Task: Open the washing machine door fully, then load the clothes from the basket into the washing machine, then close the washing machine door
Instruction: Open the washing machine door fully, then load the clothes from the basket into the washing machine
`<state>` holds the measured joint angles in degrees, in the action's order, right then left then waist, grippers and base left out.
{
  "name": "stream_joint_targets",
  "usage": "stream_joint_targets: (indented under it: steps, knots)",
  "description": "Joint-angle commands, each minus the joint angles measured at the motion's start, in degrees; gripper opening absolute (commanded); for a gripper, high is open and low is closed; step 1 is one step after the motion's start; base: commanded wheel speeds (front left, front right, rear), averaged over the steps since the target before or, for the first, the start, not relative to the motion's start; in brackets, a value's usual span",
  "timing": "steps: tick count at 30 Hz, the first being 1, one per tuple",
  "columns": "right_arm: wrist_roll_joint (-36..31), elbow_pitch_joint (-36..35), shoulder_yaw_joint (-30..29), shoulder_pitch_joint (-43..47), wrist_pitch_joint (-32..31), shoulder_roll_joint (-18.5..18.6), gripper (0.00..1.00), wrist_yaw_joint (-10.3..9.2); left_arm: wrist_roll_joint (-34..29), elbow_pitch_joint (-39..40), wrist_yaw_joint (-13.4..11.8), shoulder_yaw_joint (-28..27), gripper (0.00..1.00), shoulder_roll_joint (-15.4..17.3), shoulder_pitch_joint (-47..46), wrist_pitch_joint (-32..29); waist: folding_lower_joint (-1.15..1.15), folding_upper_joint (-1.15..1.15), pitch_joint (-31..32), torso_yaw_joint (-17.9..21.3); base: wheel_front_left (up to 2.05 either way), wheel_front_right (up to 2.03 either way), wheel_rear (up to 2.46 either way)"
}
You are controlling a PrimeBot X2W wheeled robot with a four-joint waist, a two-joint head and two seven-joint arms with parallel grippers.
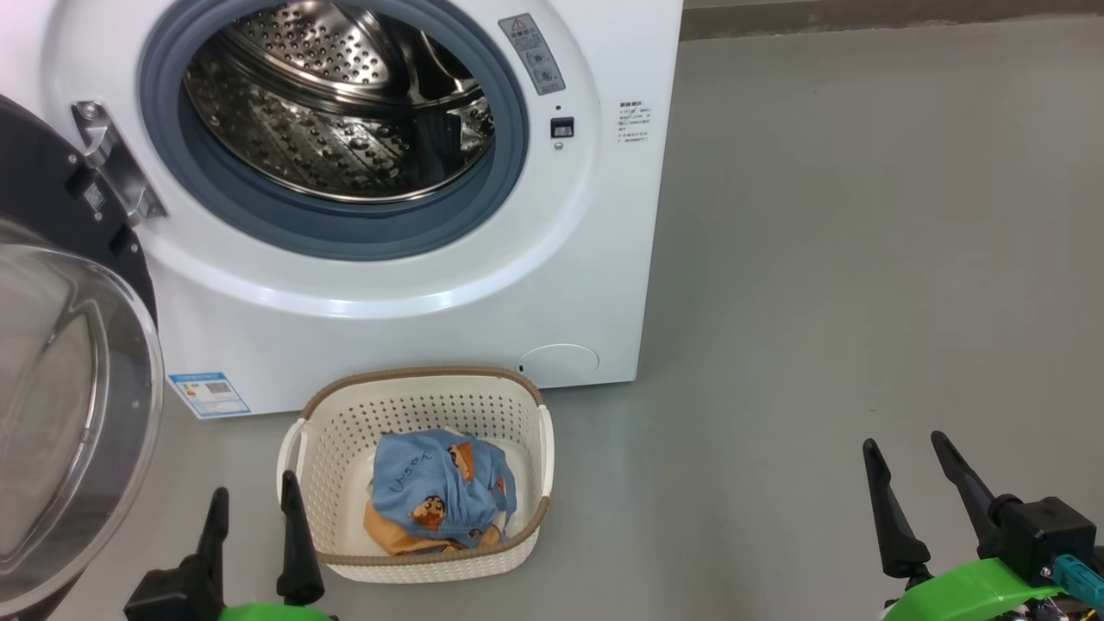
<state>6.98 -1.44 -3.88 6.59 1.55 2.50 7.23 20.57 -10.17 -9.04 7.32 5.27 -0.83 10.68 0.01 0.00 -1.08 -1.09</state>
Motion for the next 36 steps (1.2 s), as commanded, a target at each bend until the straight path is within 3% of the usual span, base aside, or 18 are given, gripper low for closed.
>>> stream_joint_targets:
  steps: [1, 28, 36]
  knots:
    - [-0.19, -1.69, 1.28, -0.99, 0.21, 0.96, 1.00, 0.25, -0.43, 0.63, 0.25, -1.64, 1.00, 0.87, -1.67, 0.67, -0.01, 0.00, -0.10, 0.11, 0.00, 0.00, 0.00]
    - [0.54, -0.51, 1.48, -1.09, 0.90, 0.56, 1.00, 0.25, -0.59, -2.70, -0.58, -0.29, 1.00, 1.43, -2.99, 1.22, -0.01, 0.00, 0.09, -0.35, 0.00, 0.00, 0.00]
    - [0.67, -0.47, 1.50, -1.28, 1.00, 0.50, 1.00, 0.25, -0.59, -3.17, -0.75, 0.41, 1.00, 1.52, -3.70, 1.12, -0.01, 0.00, -0.26, -0.28, 0.75, -0.75, 0.00]
